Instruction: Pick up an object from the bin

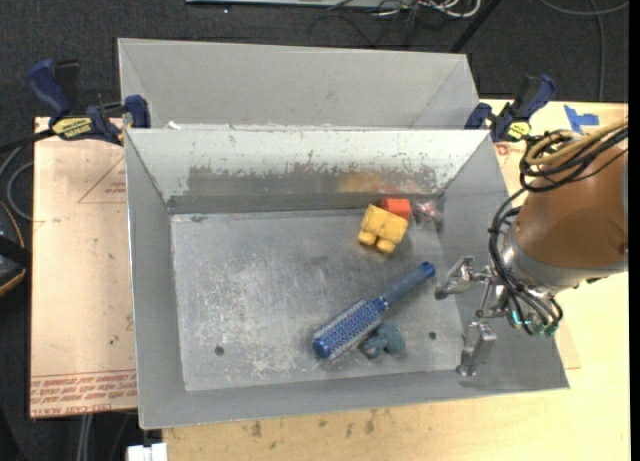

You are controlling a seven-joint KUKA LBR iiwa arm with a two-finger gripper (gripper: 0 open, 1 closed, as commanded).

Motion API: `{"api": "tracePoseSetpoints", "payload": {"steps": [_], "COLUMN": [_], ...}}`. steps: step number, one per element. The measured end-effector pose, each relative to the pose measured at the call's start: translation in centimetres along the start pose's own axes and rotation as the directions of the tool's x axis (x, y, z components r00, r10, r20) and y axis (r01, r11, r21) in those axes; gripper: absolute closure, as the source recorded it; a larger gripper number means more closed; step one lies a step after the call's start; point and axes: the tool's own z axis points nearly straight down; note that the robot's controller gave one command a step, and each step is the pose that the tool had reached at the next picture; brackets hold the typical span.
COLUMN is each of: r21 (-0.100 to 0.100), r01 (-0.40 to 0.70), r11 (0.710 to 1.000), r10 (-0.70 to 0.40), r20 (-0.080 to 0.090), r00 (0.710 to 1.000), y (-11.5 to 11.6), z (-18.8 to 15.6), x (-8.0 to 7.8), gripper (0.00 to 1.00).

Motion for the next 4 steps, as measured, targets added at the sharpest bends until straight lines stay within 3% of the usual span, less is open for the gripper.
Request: {"api": "tracePoseSetpoints", "payload": {"steps": [1,2,3,4], "r21": [0.002,-0.002,0.000,-0.001], "r01": [0.123,-0.114,-0.079,-0.076], "r11": [0.992,0.993,0.997,0.997], "r10": [-0.123,0.114,0.079,0.076], "r20": [0.013,0.012,0.018,0.010], "r00": [0.992,0.993,0.997,0.997], "y": [2.9,7.9,8.5,8.7], "z": [5.7,2.9,6.1,6.5], "x": [-0.2,-0.9,-0.8,-0.6], "gripper": [0.00,0.00,0.00,1.00]}}
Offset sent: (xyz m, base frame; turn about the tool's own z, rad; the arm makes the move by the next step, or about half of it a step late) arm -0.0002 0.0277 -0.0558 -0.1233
